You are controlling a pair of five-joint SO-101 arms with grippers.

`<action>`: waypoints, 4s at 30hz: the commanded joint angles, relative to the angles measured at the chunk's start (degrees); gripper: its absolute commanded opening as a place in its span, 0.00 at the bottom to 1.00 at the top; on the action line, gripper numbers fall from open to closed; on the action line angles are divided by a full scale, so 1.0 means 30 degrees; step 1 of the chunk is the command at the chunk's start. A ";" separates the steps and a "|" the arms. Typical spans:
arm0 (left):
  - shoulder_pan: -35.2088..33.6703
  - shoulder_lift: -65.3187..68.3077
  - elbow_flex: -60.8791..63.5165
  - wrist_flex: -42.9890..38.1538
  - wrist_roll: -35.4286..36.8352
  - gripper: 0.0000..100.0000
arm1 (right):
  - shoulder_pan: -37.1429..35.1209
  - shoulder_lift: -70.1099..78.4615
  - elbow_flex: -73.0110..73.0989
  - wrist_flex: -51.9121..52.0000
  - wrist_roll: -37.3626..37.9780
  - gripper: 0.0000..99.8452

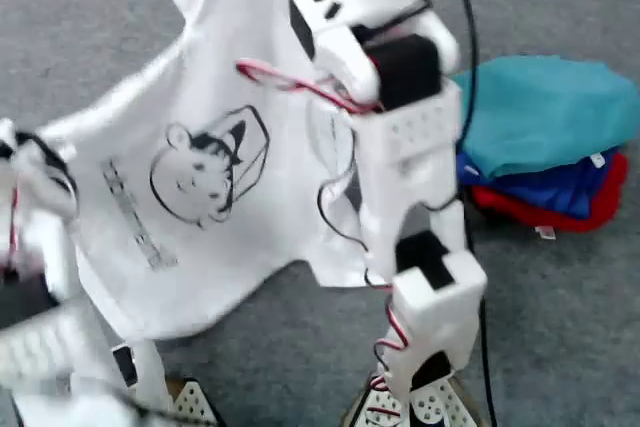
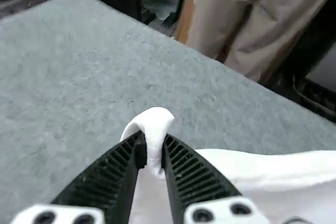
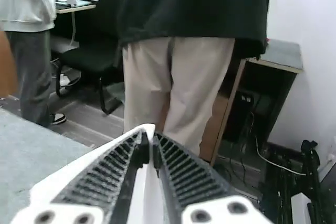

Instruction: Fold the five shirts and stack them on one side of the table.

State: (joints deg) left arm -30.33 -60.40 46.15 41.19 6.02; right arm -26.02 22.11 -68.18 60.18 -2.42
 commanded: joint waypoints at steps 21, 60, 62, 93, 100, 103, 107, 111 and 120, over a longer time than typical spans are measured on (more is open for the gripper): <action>-0.1465 1.4374 -1.6791 0.0059 0.2227 0.02 | 0.5114 0.5612 -0.0571 -0.4659 0.0850 0.00; -0.1495 -0.3648 -1.9429 1.3832 0.2315 0.02 | -0.2564 -0.8835 -0.5055 0.5158 -0.0879 0.00; -0.1495 -0.3531 -1.7993 1.4007 0.2315 0.02 | -0.2593 -0.8630 -0.2564 0.4777 -0.1114 0.00; -0.0967 1.8564 -1.1810 -0.5656 0.2227 0.03 | 0.0190 -0.0513 0.8864 -0.6066 -0.1026 0.00; -0.0967 2.0527 -1.5092 -0.2315 0.2227 0.02 | 0.0513 -0.0015 0.9451 -0.5070 0.0879 0.00; -0.0381 2.0996 -1.5590 -0.1524 0.2227 0.04 | 0.0484 0.0718 1.0154 -0.4982 0.1875 0.00; 0.0938 2.2813 -1.6615 -0.0234 0.2315 0.13 | 0.0864 0.1949 1.1678 -0.4982 0.2813 0.00; 0.1934 2.5011 -1.9194 0.1465 0.2374 0.13 | 0.1451 0.2652 1.3231 -0.5040 0.3048 0.00; 0.3136 3.0930 -2.7692 0.5216 0.3956 0.13 | 0.1597 0.2652 1.7070 -0.6799 0.3048 0.00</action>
State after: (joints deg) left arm -22.15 28.84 -26.37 53.14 16.84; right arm -22.15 30.81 -19.38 41.89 6.29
